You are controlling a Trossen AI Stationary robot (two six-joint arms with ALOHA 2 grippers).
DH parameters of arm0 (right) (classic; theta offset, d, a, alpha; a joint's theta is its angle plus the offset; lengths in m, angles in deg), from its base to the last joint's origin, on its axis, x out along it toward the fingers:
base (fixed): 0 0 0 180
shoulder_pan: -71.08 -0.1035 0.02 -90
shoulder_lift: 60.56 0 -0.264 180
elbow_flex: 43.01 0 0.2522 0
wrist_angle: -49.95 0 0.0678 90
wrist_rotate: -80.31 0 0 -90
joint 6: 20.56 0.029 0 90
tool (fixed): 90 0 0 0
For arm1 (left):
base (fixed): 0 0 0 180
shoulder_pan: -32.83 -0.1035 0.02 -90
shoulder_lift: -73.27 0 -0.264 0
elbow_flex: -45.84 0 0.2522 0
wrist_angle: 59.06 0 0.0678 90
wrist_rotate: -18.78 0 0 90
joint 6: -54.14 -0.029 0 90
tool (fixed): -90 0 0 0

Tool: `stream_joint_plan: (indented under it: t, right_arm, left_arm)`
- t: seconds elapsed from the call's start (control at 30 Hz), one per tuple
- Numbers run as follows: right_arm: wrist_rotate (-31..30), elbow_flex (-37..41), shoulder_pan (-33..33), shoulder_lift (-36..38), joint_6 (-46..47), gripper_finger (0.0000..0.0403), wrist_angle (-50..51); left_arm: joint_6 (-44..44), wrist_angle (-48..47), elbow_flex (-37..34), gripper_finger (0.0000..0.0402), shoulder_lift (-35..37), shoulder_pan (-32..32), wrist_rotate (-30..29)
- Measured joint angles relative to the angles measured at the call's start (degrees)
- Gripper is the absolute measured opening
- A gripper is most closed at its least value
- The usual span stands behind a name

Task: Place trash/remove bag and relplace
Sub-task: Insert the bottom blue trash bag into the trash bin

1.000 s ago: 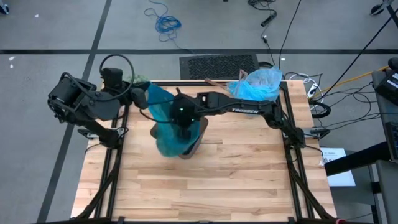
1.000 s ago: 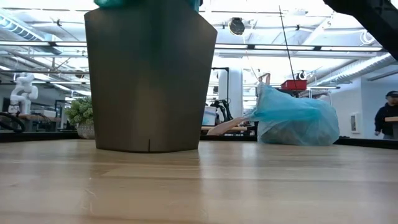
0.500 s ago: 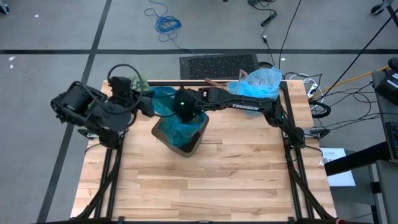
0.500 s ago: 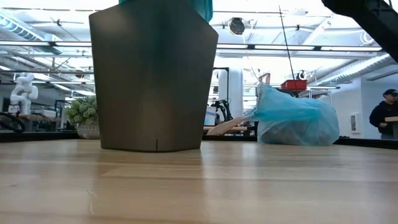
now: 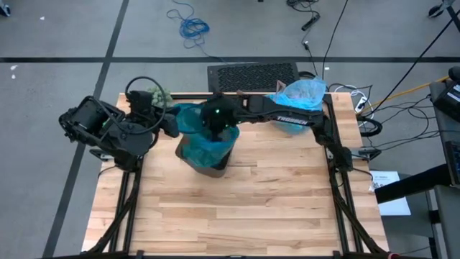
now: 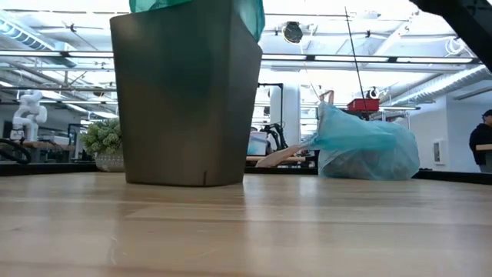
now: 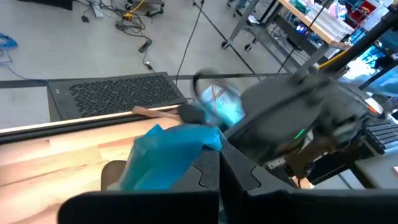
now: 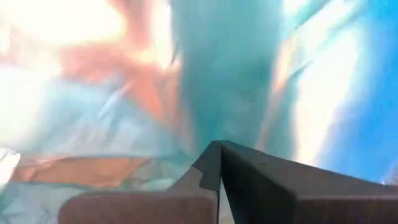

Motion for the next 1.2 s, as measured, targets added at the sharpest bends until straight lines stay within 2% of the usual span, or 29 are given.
stream_joint_plan:
  t: [0.53,0.6,0.77,0.83,0.97,1.2]
  right_arm:
    - [-0.28,0.21,0.36,11.91,0.78,0.0,-5.63]
    - [2.83,0.03,0.23,13.72,-0.06,0.0,-6.21]
    - [17.18,0.11,-2.68,15.34,-1.99,0.0,-8.95]
    - [19.48,0.14,-4.77,15.55,-3.2,0.0,-10.14]
    - [18.19,0.03,-9.1,14.11,-6.3,0.0,-9.16]
    - [9.84,0.23,-13.07,6.72,-6.76,0.0,-7.13]
  left_arm:
    - [-0.32,-0.02,0.0,0.0,-0.02,0.0,-0.03]
    - [-0.5,-0.02,0.0,0.0,0.28,0.0,-0.87]
    - [-1.72,-0.04,0.0,0.0,1.37,-1.71,-1.54]
    - [-2.21,0.0,0.0,0.0,1.55,-2.47,-1.55]
    - [-5.73,0.0,0.0,0.0,2.15,-4.06,-1.55]
    - [-9.49,0.04,0.0,0.0,2.54,-5.47,-1.07]
